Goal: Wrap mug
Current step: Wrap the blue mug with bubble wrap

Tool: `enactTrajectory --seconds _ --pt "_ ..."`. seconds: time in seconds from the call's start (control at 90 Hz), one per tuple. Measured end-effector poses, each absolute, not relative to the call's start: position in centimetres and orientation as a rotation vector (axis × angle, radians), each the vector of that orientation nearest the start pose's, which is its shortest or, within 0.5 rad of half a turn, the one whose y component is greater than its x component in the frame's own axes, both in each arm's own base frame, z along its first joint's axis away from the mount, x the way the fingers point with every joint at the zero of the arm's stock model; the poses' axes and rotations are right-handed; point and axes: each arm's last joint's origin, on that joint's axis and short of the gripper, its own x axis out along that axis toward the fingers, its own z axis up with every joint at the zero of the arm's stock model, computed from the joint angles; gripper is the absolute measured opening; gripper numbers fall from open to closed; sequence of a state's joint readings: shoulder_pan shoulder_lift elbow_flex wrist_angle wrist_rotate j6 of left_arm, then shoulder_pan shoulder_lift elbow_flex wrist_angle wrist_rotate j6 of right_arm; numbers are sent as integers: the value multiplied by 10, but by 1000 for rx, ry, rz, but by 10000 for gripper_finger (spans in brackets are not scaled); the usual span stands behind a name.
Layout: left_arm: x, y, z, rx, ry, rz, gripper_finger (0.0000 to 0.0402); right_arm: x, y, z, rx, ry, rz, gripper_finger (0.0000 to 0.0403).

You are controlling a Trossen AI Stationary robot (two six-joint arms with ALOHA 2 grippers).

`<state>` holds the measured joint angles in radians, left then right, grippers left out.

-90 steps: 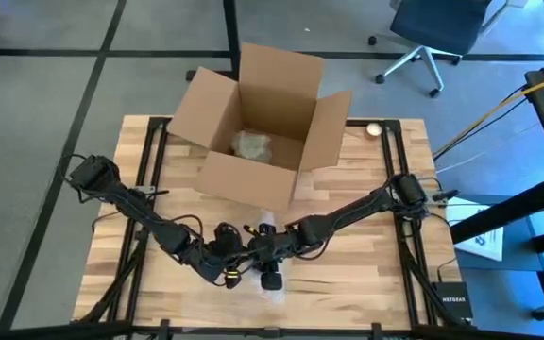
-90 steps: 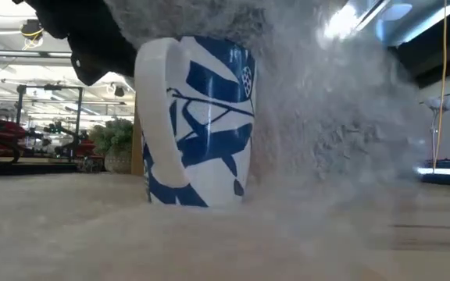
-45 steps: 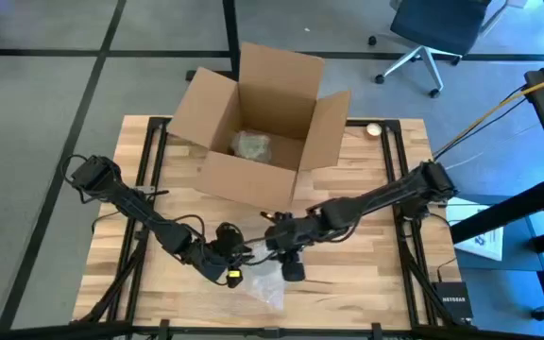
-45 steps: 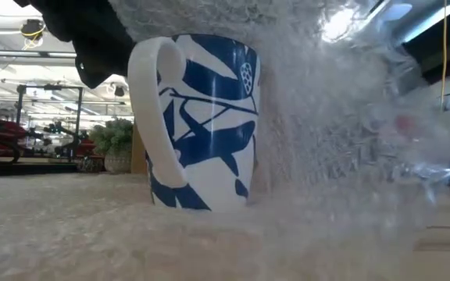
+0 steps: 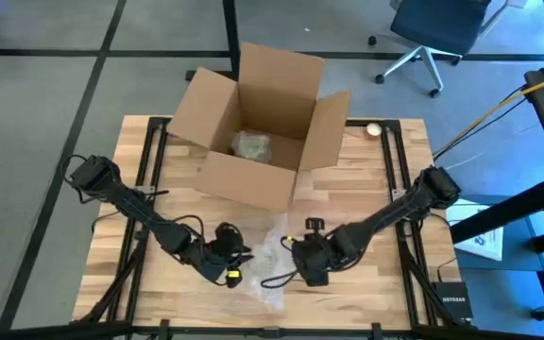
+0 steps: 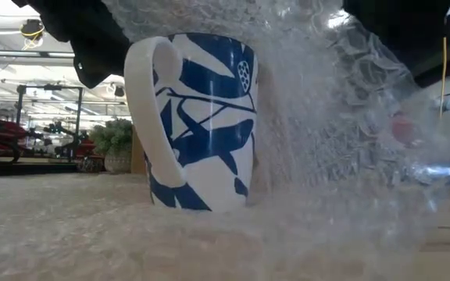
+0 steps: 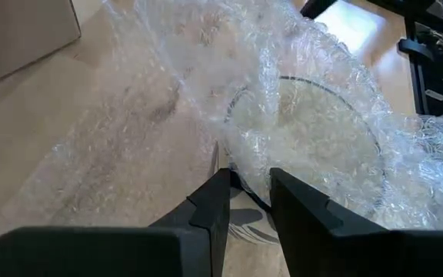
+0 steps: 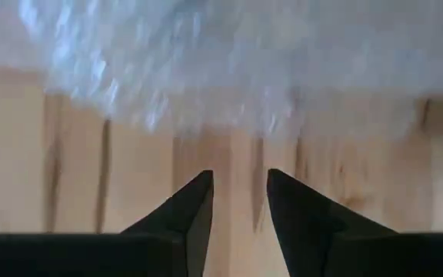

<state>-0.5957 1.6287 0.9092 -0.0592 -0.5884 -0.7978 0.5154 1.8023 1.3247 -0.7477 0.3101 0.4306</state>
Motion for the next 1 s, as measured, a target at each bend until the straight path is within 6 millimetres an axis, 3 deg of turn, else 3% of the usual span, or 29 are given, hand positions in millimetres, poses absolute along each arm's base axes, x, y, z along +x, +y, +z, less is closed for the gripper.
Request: enactTrajectory --seconds 0.278,0.4,0.567,0.767,1.0 --pt "279 -169 187 -329 578 232 76 345 186 233 -145 770 77 110" --pt "280 -170 188 -332 569 226 76 358 185 234 -121 686 115 82" --pt "280 -170 188 -337 568 227 76 369 183 220 -89 698 164 9" --pt "281 -170 189 -339 564 226 76 380 175 204 -34 741 113 7" --pt "288 -178 208 -332 534 168 76 385 170 193 -19 786 133 2"
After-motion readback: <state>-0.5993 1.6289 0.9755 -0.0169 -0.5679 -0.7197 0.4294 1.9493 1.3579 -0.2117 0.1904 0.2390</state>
